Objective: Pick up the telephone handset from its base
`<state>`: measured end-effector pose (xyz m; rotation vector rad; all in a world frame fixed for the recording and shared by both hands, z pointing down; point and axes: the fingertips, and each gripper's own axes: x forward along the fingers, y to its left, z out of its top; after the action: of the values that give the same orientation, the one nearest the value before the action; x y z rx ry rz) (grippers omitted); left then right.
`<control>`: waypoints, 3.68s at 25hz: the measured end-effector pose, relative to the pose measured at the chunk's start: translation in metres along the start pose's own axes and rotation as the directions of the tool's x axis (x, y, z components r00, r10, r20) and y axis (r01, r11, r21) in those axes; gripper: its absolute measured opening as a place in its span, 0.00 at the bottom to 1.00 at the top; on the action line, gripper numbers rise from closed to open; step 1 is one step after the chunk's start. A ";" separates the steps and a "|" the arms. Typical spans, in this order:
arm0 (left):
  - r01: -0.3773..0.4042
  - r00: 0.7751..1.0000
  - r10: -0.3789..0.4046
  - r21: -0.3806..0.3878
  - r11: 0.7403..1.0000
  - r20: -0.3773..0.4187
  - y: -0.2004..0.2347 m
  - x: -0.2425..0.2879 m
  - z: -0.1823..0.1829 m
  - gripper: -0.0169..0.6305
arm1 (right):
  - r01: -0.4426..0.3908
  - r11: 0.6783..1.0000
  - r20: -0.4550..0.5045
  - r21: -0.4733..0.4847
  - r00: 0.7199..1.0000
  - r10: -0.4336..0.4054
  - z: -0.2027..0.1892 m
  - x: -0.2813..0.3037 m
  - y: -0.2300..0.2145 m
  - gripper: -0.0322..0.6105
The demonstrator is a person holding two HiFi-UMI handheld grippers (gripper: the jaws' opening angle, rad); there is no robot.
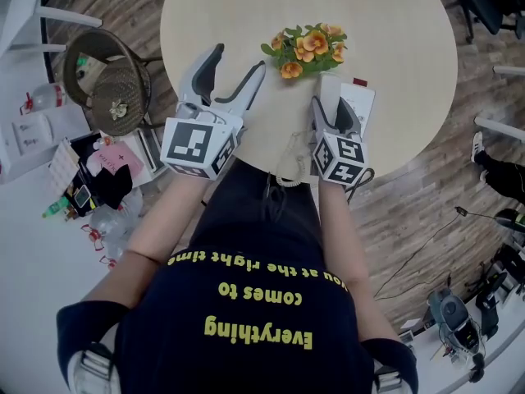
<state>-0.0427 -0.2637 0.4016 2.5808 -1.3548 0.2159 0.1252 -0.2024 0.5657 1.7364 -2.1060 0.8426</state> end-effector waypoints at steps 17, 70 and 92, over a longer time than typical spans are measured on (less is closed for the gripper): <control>-0.009 1.000 0.009 -0.009 1.000 0.024 -0.008 -0.011 0.012 0.46 | -0.041 0.999 0.284 -0.035 0.957 0.050 0.092 -0.070 0.009 0.43; -0.031 0.983 0.020 0.059 0.998 0.182 -0.041 -0.050 0.066 0.03 | -0.012 0.978 0.619 -0.208 0.772 0.142 0.221 -0.235 0.040 0.43; -0.035 0.984 0.022 0.071 0.997 0.177 -0.041 -0.049 0.065 0.03 | 0.008 0.982 0.599 -0.189 0.793 0.108 0.212 -0.228 0.033 0.43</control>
<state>-0.0345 -0.2191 0.3224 2.6979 -1.4694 0.0436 0.1772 -0.1443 0.2626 2.0436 -2.5230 0.0641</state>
